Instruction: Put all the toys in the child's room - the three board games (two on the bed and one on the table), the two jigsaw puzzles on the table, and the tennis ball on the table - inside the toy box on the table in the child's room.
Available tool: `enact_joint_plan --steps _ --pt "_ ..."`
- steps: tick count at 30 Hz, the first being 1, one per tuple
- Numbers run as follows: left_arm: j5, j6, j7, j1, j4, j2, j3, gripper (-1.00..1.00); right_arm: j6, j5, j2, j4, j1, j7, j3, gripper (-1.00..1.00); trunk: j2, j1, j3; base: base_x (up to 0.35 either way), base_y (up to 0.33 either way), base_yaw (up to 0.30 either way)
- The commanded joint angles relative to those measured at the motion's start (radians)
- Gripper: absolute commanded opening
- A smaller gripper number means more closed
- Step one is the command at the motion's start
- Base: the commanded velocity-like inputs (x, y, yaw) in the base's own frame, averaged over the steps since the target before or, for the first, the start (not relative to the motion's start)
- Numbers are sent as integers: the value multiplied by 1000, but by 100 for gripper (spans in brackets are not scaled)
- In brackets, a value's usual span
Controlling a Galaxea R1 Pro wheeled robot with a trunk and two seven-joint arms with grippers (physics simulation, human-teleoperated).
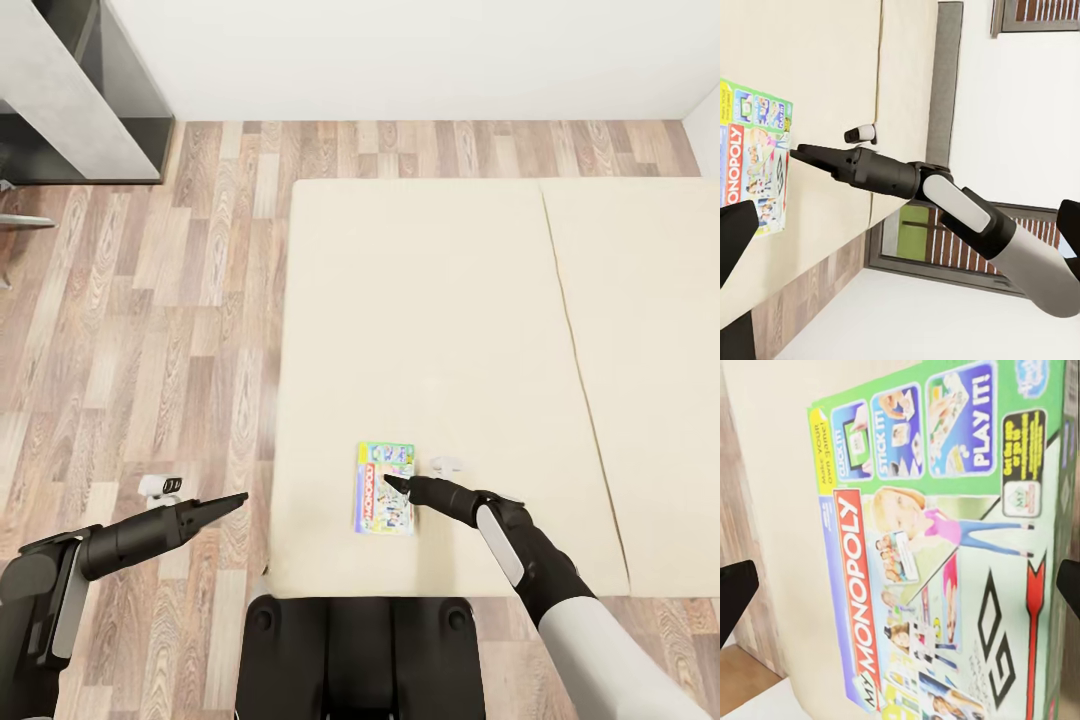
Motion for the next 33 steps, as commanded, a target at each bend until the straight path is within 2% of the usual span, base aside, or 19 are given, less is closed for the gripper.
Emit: enact_joint_plan --steps 1,17,33 --pt "0 11 -4 0 0 0 0 100 7 -8 -1 -1 0 -2 2 100 -1 1 -1 0 140 0" --pt "0 11 -4 0 0 0 0 100 7 -8 -2 -2 0 -2 2 100 -1 1 -1 0 40 0" --pt "0 11 -5 0 0 0 0 100 7 -8 -1 -2 0 -2 2 100 -1 1 -1 0 145 0"
